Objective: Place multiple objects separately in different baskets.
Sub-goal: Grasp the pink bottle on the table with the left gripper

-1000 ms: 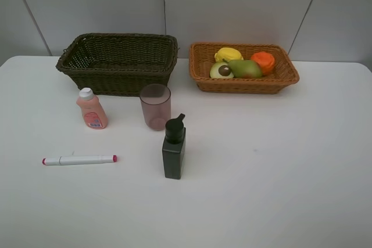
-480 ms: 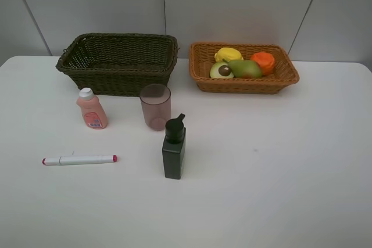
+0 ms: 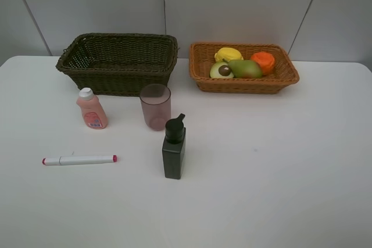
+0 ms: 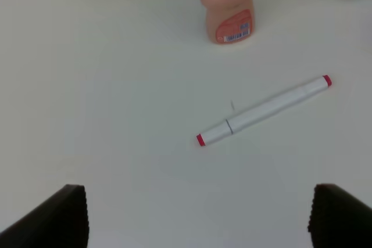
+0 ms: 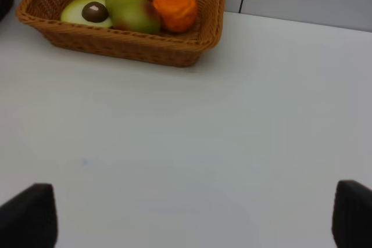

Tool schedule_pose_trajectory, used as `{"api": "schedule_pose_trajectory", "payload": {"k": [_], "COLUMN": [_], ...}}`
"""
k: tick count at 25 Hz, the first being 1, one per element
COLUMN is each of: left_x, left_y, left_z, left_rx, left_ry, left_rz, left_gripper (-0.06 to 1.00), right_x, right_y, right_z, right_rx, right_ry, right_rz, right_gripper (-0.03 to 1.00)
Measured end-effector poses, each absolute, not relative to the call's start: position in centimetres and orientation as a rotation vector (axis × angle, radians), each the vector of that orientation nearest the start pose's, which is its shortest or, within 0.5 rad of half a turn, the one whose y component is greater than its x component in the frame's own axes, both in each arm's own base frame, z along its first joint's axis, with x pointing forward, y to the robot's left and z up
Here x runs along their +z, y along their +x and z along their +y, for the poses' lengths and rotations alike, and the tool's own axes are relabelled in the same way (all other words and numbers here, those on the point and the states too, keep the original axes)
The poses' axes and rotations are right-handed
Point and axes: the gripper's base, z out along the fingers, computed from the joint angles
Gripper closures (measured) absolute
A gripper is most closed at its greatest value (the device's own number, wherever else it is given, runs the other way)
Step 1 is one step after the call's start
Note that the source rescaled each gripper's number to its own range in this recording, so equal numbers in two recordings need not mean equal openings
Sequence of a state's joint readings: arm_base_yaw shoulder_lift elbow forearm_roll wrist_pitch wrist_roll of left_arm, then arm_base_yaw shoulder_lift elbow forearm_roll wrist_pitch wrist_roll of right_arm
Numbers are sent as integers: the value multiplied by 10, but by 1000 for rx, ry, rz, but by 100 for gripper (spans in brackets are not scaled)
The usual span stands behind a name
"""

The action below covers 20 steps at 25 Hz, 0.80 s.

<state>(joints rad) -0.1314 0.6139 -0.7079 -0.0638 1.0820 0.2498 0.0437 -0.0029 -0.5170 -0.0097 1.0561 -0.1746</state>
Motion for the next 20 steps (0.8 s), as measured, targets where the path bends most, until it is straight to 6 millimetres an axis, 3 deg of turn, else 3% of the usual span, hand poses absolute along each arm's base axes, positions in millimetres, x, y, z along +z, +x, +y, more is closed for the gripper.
{"api": "schedule_pose_trajectory", "payload": {"k": [9, 20], "left_x": [319, 289], "left_y": [159, 237], "left_z": [-26, -42], "left_rx": [16, 12], "left_ry": [710, 1095], "left_rz": [2543, 2615], "left_gripper": [-6, -6], "right_x": [282, 282], "right_y": [-7, -7], "right_z": [-1, -1], "right_rx": [-95, -95], "right_ry": [-220, -220], "right_rz": [2009, 2009], "right_gripper": [-3, -3]}}
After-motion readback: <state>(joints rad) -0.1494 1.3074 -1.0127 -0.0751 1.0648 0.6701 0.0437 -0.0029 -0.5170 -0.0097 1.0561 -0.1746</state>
